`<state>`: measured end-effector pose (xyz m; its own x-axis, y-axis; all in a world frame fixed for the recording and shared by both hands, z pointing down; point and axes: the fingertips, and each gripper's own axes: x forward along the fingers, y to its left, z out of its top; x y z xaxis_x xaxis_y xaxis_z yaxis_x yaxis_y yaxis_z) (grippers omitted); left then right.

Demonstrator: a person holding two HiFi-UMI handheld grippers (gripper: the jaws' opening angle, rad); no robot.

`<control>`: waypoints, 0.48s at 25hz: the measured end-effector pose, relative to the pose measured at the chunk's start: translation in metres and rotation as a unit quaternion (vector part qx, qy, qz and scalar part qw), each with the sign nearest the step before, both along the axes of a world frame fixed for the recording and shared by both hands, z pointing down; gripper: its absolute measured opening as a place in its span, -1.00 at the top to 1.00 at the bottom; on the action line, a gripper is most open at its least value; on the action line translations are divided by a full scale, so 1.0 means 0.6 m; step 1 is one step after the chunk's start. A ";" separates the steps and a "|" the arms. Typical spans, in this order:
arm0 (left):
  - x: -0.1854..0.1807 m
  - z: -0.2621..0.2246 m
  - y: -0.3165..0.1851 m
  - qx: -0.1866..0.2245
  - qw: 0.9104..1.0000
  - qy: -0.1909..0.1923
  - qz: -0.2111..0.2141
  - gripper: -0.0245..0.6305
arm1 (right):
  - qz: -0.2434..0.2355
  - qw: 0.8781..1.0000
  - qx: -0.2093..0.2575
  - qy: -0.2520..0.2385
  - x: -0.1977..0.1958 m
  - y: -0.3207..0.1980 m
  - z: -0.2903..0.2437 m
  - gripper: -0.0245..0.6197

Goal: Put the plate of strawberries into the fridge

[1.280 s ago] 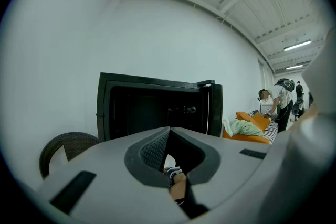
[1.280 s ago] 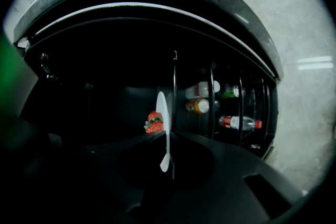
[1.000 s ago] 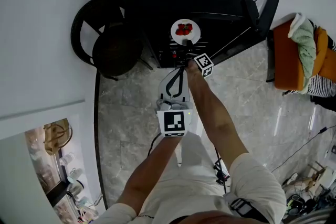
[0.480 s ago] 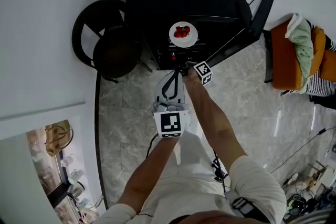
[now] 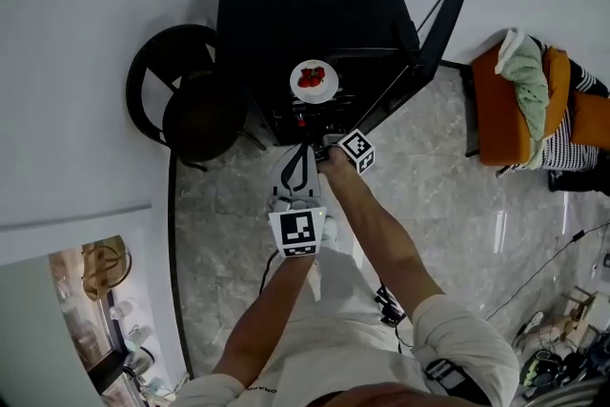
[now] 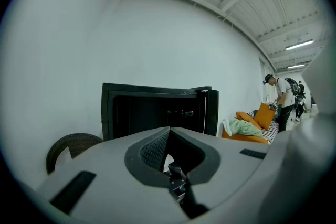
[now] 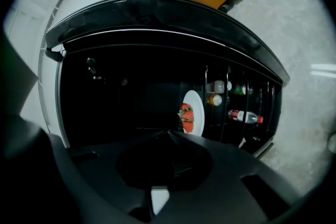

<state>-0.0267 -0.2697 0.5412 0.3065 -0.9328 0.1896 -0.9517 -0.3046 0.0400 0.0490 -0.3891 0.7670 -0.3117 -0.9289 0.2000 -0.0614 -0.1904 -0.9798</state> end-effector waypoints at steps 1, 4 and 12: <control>0.003 -0.005 0.001 0.000 1.000 0.000 0.001 0.93 | -0.005 1.000 0.004 0.002 0.000 0.004 -0.011 0.89; 0.007 -0.020 0.005 0.000 1.000 0.002 0.002 0.92 | -0.012 1.000 0.010 0.003 -0.002 0.017 -0.044 0.89; -0.002 -0.069 0.022 0.008 1.000 -0.006 -0.001 0.92 | -0.041 0.999 0.026 -0.013 -0.015 0.059 -0.151 0.89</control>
